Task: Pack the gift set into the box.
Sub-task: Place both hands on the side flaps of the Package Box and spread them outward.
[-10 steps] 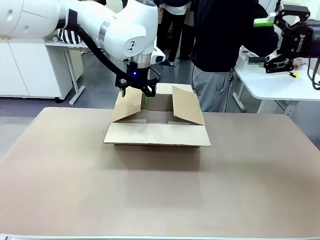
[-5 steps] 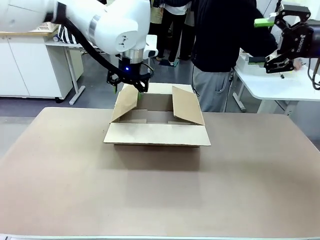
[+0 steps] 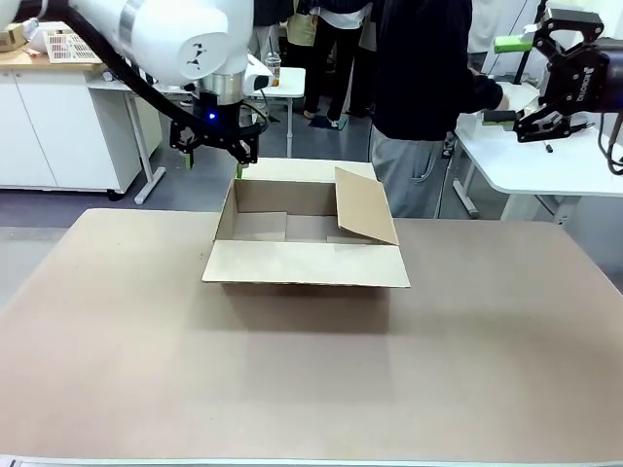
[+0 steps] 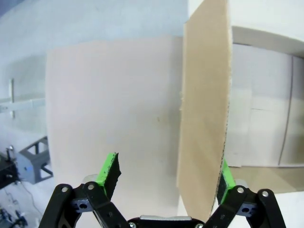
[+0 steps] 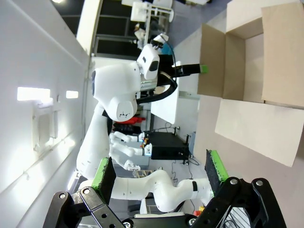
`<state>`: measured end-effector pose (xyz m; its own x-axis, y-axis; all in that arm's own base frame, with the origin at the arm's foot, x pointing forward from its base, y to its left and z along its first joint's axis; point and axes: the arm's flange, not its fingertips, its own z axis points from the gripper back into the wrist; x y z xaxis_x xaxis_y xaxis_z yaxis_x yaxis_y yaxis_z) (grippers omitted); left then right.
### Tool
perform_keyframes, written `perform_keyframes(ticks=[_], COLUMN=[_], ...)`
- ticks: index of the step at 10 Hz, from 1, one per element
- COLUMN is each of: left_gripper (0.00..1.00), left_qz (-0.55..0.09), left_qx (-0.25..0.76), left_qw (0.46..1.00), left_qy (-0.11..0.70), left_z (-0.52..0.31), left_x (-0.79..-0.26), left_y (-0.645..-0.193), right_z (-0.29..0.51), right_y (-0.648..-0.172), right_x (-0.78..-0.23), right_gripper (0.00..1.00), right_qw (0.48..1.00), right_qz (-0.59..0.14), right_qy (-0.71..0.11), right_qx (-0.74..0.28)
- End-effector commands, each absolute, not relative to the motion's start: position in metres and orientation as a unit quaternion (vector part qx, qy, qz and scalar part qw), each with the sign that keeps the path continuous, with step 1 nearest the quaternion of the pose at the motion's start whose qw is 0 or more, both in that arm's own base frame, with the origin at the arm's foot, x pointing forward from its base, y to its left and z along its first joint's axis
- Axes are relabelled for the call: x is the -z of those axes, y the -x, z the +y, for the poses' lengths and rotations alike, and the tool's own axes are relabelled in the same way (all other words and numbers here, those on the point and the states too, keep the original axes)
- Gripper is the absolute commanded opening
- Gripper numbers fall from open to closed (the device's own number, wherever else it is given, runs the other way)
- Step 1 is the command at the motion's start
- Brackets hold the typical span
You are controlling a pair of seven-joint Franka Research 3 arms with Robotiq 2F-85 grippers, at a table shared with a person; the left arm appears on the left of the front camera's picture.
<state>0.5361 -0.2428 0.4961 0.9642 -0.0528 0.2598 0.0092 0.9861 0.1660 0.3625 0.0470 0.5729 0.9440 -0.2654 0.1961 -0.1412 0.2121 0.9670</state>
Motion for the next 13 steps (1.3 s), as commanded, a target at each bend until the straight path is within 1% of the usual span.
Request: perform_keyframes(ticks=[1, 4, 6, 8, 13], left_gripper=[1.00, 1.00, 1.00, 1.00, 1.00], left_qz=[-0.140, -0.149, -0.141, -0.140, -0.121], left_qx=[-0.027, -0.069, -0.076, -0.083, -0.107], left_qw=[0.989, 0.986, 0.983, 0.977, 0.967], left_qy=[-0.039, 0.022, 0.087, 0.136, 0.197], left_z=[-0.210, -0.169, -0.146, -0.127, -0.092], left_x=[-0.491, -0.497, -0.489, -0.478, -0.456], left_y=[-0.520, -0.511, -0.509, -0.510, -0.506], right_z=[0.048, 0.048, 0.048, 0.048, 0.048], right_y=[-0.365, -0.365, -0.365, -0.365, -0.365], right_x=[-0.574, -0.574, -0.574, -0.574, -0.574], right_gripper=[1.00, 1.00, 1.00, 1.00, 1.00], right_qw=[0.759, 0.759, 0.759, 0.759, 0.759], right_qz=[-0.170, -0.170, -0.170, -0.170, -0.170], right_qy=[-0.627, -0.627, -0.627, -0.627, -0.627], right_qx=[0.029, 0.029, 0.029, 0.029, 0.029])
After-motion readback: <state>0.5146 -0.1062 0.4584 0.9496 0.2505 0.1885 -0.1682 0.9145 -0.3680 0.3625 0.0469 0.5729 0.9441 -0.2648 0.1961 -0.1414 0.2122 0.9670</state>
